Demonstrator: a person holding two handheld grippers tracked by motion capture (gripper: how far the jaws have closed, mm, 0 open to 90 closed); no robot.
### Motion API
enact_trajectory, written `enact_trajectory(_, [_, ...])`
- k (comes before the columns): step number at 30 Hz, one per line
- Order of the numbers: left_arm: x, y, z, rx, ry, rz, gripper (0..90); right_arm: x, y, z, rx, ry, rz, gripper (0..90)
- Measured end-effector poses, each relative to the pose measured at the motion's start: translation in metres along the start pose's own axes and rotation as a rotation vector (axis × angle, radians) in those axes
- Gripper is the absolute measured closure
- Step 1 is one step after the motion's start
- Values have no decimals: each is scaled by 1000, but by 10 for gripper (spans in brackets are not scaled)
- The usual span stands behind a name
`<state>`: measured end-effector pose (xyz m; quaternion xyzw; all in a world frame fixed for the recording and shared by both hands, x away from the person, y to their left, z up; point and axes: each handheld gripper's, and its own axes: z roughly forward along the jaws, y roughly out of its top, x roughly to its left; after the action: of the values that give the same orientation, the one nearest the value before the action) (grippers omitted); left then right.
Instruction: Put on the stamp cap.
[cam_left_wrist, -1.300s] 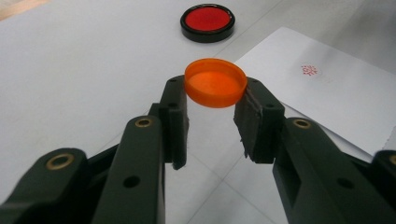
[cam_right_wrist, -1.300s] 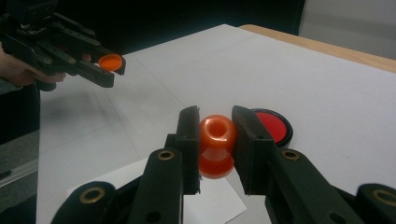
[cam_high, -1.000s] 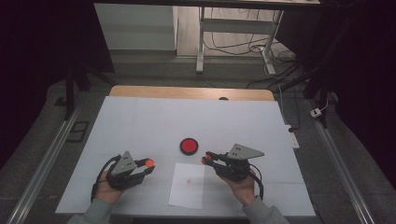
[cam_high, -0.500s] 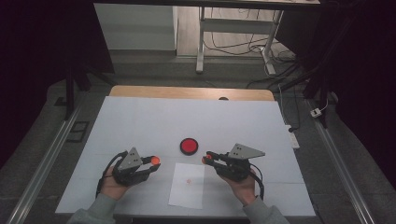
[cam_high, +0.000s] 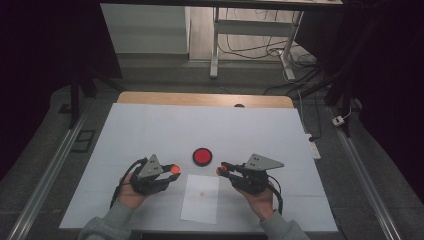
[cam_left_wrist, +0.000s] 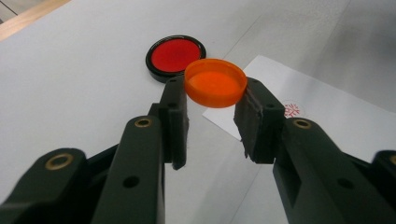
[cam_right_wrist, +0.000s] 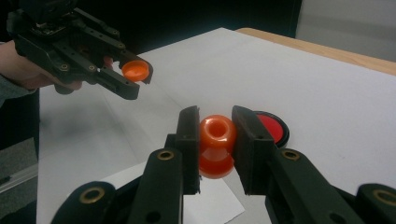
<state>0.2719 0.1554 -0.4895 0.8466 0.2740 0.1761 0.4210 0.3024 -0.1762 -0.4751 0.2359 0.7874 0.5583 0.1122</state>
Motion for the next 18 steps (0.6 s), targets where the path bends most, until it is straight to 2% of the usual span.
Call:
enact_trajectory(8, [-3,7,9,-2,-16,5,638,1,1,0,-3,4,-1,721])
enact_trajectory(18, [-12,24,23,-13,-31,37,638,2,2,-2,-21,11,8,721])
